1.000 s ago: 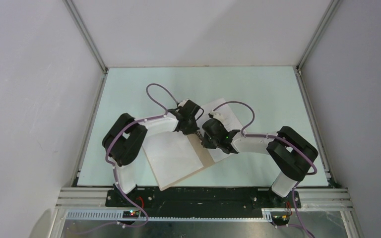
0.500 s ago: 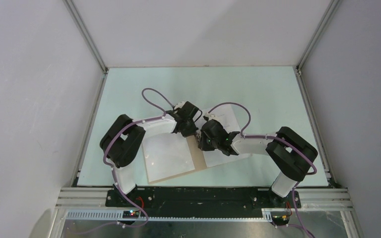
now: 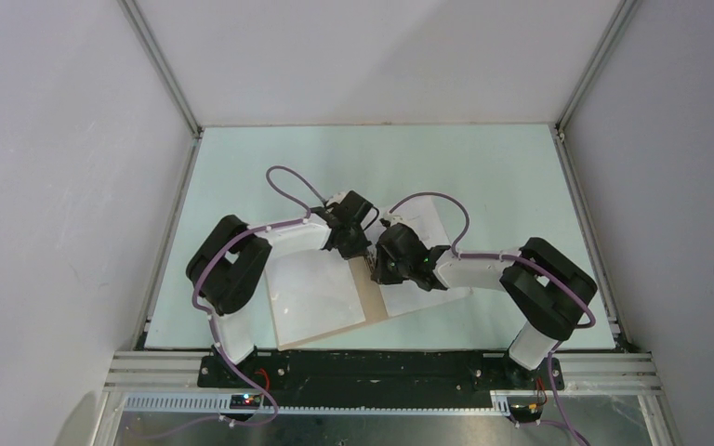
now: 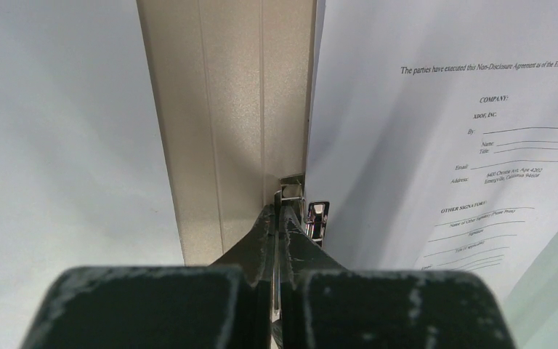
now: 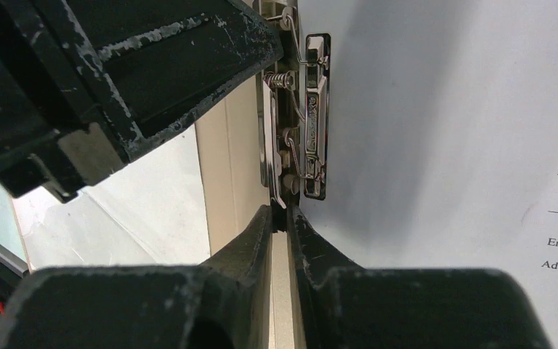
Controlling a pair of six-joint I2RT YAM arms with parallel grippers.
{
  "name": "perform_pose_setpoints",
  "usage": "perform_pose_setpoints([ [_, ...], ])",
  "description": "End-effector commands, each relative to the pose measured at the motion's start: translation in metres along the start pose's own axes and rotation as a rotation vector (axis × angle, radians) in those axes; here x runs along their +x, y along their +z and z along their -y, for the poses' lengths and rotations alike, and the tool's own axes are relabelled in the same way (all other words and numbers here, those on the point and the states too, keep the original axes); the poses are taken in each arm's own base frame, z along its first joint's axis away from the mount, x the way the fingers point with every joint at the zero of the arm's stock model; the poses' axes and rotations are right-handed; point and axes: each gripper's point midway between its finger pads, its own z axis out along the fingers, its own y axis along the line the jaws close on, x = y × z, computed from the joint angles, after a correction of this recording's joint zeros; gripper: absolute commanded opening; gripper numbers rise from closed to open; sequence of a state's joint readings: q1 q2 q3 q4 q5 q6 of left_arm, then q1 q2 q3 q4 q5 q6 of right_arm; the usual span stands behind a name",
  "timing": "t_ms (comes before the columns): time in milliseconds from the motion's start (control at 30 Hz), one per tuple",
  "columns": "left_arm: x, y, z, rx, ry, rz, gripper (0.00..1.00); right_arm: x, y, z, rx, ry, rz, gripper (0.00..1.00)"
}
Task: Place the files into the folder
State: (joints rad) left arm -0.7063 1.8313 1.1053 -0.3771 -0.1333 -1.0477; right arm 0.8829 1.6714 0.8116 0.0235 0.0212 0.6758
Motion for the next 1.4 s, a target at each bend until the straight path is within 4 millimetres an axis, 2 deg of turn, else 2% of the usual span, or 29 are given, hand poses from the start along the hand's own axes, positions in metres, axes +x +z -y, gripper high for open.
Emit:
perform_pose_setpoints([
  [0,0.026,0.001,-0.044,-0.153,0.048,-0.083,0.0,0.036,-0.011,0.02,0.067,-0.04,-0.151,0.15],
  [300,0.024,0.0,-0.04,-0.143,0.056,-0.083,0.0,0.032,-0.015,0.014,0.051,-0.039,-0.143,0.24],
  [533,0.021,-0.002,-0.035,-0.126,0.079,-0.079,0.0,0.023,-0.021,0.01,0.038,-0.034,-0.126,0.27],
  [767,0.008,-0.011,-0.018,-0.066,0.142,-0.069,0.02,-0.001,-0.043,0.002,0.005,-0.019,-0.061,0.36],
  [967,-0.013,-0.03,0.006,0.021,0.175,-0.043,0.21,-0.029,-0.055,0.004,0.048,-0.058,0.036,0.49],
  [1033,-0.019,-0.037,0.014,0.051,0.186,-0.034,0.32,-0.034,-0.053,0.004,0.071,-0.081,0.044,0.53],
  [1133,-0.03,-0.052,0.021,0.09,0.181,-0.018,0.43,-0.039,-0.046,0.004,0.115,-0.129,0.053,0.57],
  [1200,-0.042,-0.063,0.018,0.106,0.159,0.004,0.47,-0.047,-0.043,-0.004,0.129,-0.166,0.072,0.6],
  [1233,-0.049,-0.064,0.008,0.092,0.136,0.013,0.51,-0.046,-0.037,-0.004,0.152,-0.186,0.071,0.61],
  [1267,-0.058,-0.074,0.005,0.104,0.116,0.043,0.53,-0.053,-0.037,-0.007,0.166,-0.206,0.084,0.62],
  [1300,-0.066,-0.075,-0.013,0.079,0.08,0.054,0.59,-0.049,-0.031,-0.006,0.186,-0.225,0.072,0.62],
  [1333,-0.076,-0.088,-0.018,0.091,0.054,0.092,0.62,-0.053,-0.029,-0.01,0.192,-0.245,0.074,0.63],
  [1367,-0.083,-0.086,-0.041,0.058,0.01,0.102,0.7,-0.05,-0.024,-0.01,0.214,-0.267,0.064,0.64],
])
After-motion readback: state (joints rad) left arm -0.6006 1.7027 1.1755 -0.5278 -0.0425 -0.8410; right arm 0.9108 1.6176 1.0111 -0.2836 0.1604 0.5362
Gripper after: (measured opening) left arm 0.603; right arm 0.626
